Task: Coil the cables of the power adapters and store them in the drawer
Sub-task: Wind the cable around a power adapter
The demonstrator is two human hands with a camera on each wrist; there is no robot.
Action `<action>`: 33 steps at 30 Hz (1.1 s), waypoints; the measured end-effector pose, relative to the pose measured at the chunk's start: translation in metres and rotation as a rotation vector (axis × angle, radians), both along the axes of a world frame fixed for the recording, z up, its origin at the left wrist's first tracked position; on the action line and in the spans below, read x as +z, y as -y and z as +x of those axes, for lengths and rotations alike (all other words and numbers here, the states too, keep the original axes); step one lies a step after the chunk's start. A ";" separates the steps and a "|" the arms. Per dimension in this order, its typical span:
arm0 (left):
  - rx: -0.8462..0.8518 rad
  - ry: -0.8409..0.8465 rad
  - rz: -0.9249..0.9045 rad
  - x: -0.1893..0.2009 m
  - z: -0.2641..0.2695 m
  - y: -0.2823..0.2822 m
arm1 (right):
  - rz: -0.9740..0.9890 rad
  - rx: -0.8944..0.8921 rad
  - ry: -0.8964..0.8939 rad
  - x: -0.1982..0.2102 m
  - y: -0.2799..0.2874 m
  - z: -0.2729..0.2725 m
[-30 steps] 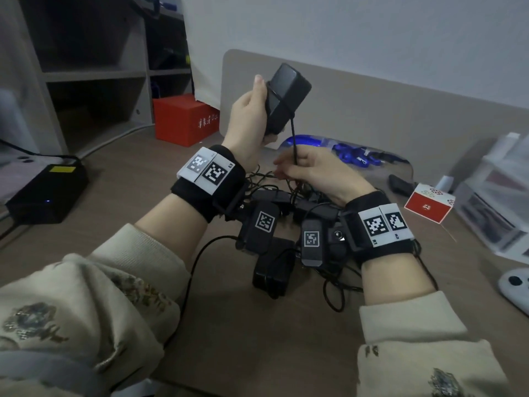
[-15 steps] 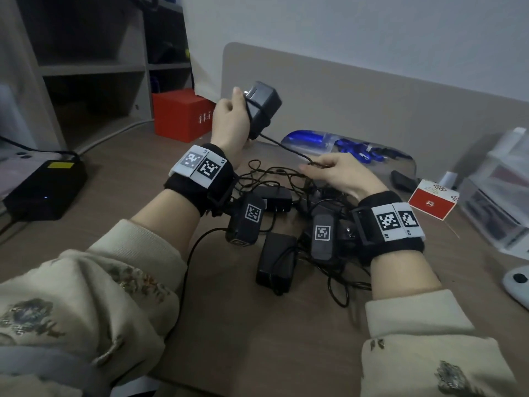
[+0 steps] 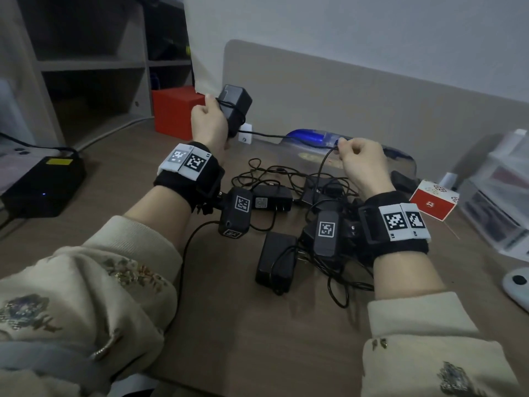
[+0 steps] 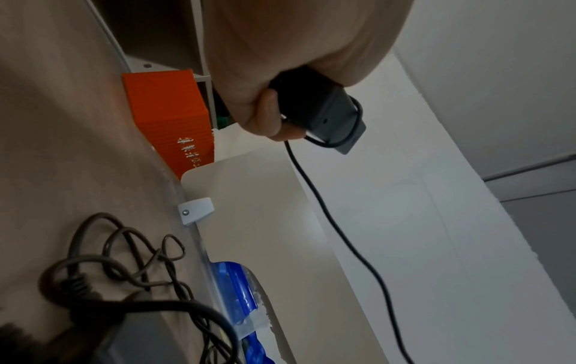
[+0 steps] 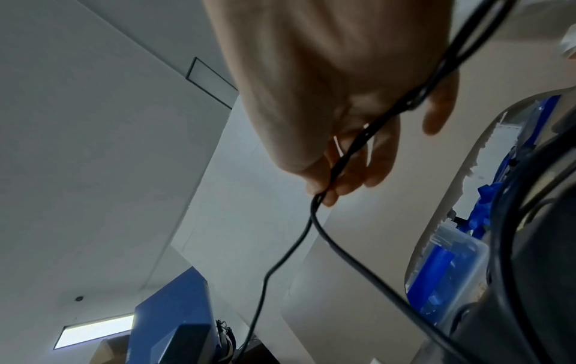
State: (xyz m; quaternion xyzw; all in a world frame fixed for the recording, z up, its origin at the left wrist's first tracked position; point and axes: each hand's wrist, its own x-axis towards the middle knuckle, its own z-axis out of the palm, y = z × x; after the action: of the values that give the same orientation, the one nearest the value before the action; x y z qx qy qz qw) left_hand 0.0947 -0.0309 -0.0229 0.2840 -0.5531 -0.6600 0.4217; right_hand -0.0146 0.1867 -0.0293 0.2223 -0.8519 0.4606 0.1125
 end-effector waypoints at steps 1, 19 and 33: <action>0.007 -0.002 -0.017 0.001 -0.001 -0.001 | -0.010 0.037 0.015 0.002 0.002 0.000; -0.001 0.057 -0.172 -0.002 -0.005 -0.005 | -0.049 0.270 0.126 0.019 0.000 0.024; -0.098 0.128 -0.291 -0.004 -0.010 -0.018 | 0.333 0.074 -0.173 0.014 -0.013 0.012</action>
State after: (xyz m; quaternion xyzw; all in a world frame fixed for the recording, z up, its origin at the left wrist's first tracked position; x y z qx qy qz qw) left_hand 0.0850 -0.0134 -0.0265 0.2342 -0.6817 -0.5733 0.3895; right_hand -0.0025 0.2001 -0.0150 0.3078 -0.8947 0.2964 0.1301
